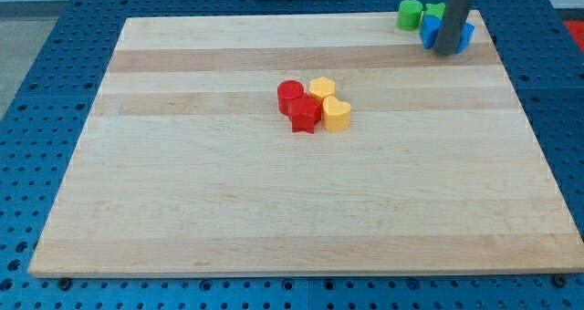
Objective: Move the blue cube to the bottom of the green star
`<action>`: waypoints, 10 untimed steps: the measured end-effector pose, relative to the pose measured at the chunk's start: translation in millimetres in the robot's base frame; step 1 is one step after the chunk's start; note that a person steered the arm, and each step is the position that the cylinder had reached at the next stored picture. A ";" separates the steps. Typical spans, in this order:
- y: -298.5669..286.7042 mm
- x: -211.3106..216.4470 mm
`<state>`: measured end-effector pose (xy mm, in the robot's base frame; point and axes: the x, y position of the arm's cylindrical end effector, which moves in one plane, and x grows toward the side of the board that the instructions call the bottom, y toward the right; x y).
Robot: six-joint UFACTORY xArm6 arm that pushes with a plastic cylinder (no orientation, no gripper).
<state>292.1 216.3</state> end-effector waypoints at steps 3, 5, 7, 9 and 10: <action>32.3 15.9; 27.2 -0.7; 21.9 -12.5; -1.3 10.7; -30.9 -3.8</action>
<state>288.3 185.3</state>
